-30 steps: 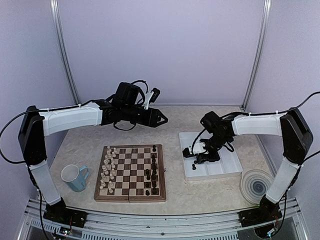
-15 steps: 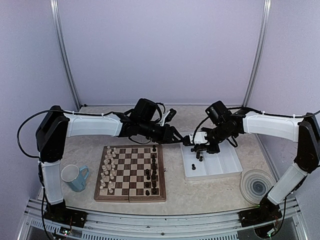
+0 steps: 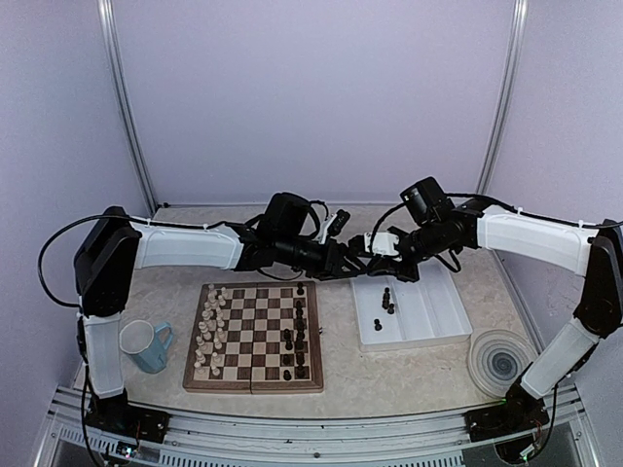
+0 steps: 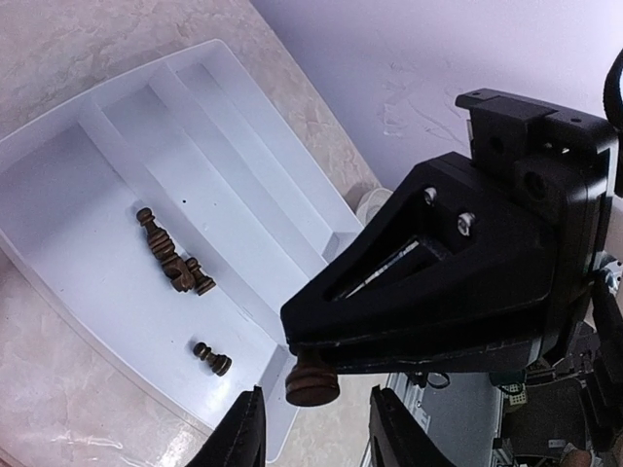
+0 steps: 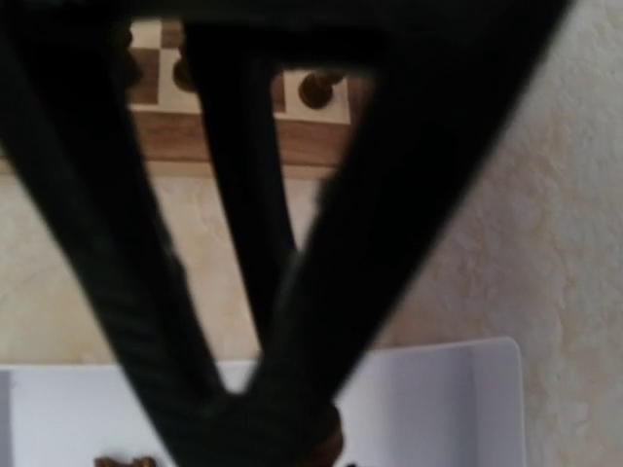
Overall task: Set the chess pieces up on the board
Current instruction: Pass from the right arm to the left
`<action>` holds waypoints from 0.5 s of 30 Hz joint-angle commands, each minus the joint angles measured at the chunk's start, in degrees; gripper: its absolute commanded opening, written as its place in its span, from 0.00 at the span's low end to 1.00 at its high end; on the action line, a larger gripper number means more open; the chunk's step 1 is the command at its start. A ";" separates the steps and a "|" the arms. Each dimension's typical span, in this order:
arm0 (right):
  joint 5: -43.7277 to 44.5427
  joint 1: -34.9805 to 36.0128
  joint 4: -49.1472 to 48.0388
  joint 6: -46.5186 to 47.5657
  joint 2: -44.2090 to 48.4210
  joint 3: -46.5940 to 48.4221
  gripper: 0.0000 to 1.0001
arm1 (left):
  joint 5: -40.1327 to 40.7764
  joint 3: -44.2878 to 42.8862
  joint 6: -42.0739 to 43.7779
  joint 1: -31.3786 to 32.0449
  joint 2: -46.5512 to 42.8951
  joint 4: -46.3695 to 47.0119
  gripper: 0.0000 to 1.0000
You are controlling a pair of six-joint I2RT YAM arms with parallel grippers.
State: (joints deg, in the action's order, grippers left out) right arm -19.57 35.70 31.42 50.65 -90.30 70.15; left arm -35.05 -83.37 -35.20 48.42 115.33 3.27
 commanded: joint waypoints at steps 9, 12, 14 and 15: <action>-2.05 1.90 0.48 -1.94 1.35 1.62 0.12 | -2.42 -1.00 -1.18 0.33 1.39 3.76 0.20; -2.05 1.91 0.27 -2.21 1.36 1.82 0.13 | -2.64 -0.68 -1.19 0.31 1.32 3.85 0.15; -2.08 1.91 0.13 -2.67 1.43 2.01 0.16 | -2.65 -0.45 -0.90 0.33 1.05 3.98 0.12; -1.99 1.91 -0.16 -3.27 1.63 2.15 0.19 | -2.70 -0.33 -0.79 0.31 0.83 4.13 0.12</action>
State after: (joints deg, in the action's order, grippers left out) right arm -20.58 36.86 31.86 49.15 -90.30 70.46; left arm -36.32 -83.40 -36.71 48.42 115.92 5.15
